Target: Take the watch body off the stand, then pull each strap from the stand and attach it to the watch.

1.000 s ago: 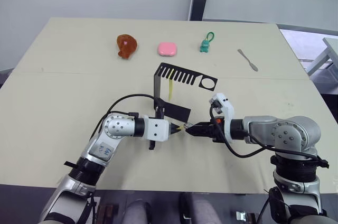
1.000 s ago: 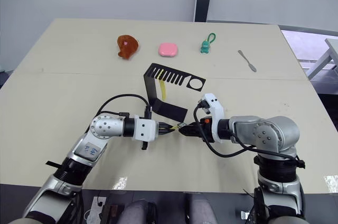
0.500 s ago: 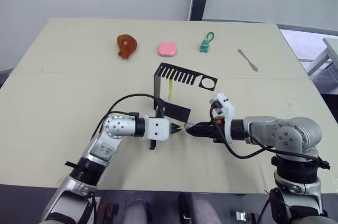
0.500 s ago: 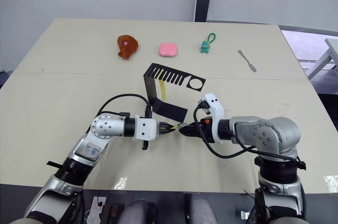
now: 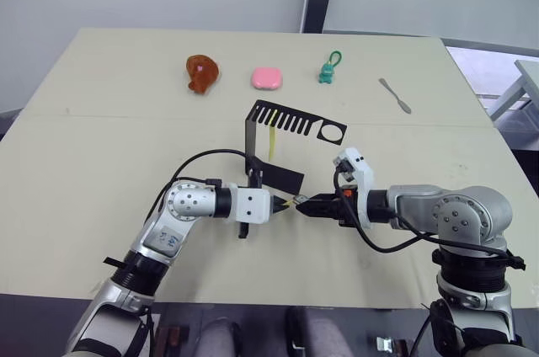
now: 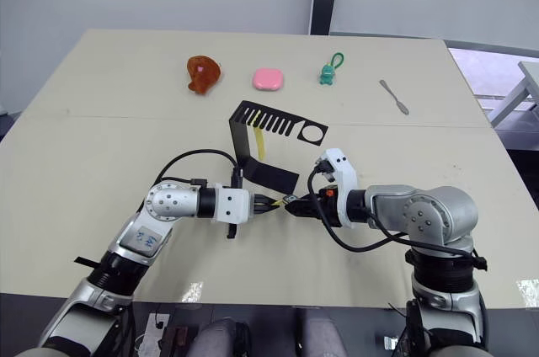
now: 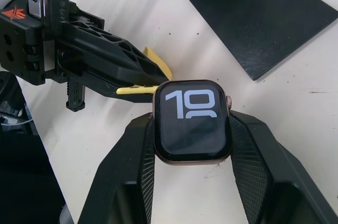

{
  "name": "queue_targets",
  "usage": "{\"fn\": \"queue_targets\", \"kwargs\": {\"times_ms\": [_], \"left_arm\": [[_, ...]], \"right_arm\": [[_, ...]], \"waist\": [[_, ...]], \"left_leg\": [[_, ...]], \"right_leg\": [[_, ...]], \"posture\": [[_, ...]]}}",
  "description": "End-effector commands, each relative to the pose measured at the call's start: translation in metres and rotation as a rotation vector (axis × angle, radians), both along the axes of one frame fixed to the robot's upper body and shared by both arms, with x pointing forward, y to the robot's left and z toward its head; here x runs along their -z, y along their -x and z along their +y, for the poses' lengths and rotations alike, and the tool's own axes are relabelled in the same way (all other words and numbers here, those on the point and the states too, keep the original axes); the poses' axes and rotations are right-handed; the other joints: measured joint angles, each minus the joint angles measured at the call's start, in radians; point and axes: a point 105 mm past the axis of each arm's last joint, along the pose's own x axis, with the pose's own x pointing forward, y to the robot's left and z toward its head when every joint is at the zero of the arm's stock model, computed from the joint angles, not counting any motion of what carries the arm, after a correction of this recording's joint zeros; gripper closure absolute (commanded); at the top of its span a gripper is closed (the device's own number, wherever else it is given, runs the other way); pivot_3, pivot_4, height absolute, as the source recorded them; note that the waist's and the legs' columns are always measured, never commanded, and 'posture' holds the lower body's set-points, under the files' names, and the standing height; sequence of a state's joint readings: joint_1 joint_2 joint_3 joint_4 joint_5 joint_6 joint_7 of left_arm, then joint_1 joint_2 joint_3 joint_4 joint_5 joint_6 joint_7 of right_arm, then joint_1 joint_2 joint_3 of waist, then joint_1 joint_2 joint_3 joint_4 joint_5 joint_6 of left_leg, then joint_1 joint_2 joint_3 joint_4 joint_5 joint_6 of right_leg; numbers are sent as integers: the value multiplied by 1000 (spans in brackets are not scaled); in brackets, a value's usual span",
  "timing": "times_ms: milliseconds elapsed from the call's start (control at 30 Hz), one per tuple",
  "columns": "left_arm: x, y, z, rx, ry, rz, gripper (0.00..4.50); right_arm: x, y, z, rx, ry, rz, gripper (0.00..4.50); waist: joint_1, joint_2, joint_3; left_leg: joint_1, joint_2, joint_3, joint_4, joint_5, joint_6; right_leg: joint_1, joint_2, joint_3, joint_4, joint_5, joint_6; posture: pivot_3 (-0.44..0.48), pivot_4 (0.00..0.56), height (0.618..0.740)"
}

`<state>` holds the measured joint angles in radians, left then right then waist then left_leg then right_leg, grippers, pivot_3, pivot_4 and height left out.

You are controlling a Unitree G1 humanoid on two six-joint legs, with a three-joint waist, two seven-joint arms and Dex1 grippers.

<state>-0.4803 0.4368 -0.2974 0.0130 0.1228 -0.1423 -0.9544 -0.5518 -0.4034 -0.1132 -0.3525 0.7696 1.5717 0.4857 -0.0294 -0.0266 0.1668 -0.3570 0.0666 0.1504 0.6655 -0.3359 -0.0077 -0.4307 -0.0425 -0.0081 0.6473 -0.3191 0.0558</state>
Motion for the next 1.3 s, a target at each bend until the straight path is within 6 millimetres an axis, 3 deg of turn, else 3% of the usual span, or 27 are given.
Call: {"fn": "queue_targets", "kwargs": {"times_ms": [33,1300], "left_arm": [[-28,13,-31,113,90,-96,4500],[-32,10,-16,110,68,-92,4500]], "right_arm": [[-8,22,33,-189,-54,-11,2987],[-4,16,41,-165,-18,-67,2987]], "waist": [[0,0,0],[-1,0,0]], "left_leg": [[0,0,0,0,0,0],[0,0,0,0,0,0]], "right_leg": [[0,0,0,0,0,0],[0,0,0,0,0,0]], "posture": [[0,150,740],[0,150,740]]}}
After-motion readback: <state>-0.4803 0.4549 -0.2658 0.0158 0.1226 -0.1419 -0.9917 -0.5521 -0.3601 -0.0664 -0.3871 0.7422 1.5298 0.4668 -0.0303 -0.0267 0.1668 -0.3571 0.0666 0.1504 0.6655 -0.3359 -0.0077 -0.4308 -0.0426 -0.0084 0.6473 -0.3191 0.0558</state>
